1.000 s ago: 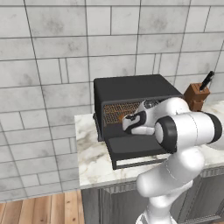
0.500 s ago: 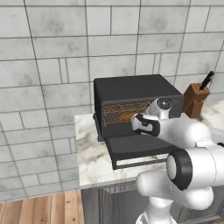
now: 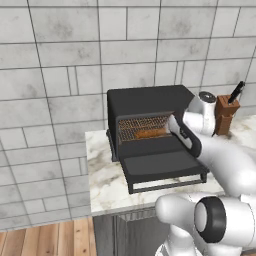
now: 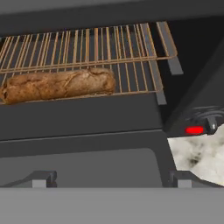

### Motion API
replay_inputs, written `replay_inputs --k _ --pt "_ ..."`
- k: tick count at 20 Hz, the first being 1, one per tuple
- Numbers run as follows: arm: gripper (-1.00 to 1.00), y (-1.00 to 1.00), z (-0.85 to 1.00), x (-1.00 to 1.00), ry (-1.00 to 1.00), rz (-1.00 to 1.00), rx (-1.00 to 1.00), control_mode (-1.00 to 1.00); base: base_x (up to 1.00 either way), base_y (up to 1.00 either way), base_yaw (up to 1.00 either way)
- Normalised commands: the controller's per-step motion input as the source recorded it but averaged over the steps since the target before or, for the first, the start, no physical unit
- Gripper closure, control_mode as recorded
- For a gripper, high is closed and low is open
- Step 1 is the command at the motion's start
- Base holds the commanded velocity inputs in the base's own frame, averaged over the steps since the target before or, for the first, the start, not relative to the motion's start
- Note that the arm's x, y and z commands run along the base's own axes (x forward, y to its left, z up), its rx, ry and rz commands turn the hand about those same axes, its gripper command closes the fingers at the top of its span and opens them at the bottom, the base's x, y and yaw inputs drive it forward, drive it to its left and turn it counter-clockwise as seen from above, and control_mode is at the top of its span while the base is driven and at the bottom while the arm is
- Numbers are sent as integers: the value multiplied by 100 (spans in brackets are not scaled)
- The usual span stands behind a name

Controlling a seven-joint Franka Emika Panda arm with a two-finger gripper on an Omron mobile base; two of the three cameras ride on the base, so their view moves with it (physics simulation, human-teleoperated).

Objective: Pull the toaster oven rack outwards. Pick up the baguette from the plate and place it on the toaster oven rack. Close the toaster oven door fully and set the temperature to the lowest setting.

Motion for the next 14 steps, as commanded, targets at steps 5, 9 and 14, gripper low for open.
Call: replay_inputs --k 5,9,14 --pt "-100 -2 0 -63 -8 -4 0 -100 0 0 0" --pt "-100 0 -5 -69 -5 0 1 -100 0 0 0" --pt "-100 -16 -15 -41 -1 2 0 -100 0 0 0"
